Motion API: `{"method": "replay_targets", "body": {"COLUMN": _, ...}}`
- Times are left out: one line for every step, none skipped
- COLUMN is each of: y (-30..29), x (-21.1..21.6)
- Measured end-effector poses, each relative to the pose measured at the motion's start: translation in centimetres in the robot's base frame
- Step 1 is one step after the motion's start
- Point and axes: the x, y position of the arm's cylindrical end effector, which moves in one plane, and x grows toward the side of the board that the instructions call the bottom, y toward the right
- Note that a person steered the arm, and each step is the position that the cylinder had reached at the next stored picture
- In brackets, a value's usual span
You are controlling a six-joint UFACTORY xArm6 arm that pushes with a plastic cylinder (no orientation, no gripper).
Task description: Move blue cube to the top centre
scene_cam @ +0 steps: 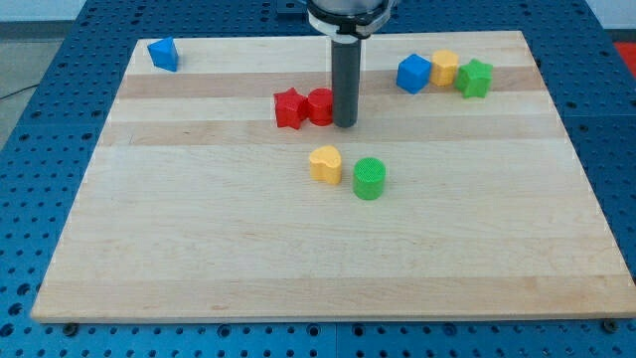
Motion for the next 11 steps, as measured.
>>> {"method": "replay_targets", "body": {"y": 0.4, "x": 0.0}}
{"method": "replay_targets", "body": {"y": 5.0, "x": -1.6}}
{"method": "replay_targets", "body": {"y": 10.7, "x": -4.0}}
{"method": "replay_targets", "body": {"y": 12.6, "x": -4.5}}
{"method": "replay_targets", "body": {"y": 12.6, "x": -6.4}}
{"method": "replay_targets", "body": {"y": 10.6, "x": -7.7}}
{"method": "replay_targets", "body": {"y": 8.4, "x": -8.2}}
{"method": "replay_targets", "body": {"y": 8.0, "x": -10.7}}
{"method": "replay_targets", "body": {"y": 6.2, "x": -11.7}}
{"method": "replay_targets", "body": {"y": 3.5, "x": -11.9}}
{"method": "replay_targets", "body": {"y": 3.3, "x": -14.3}}
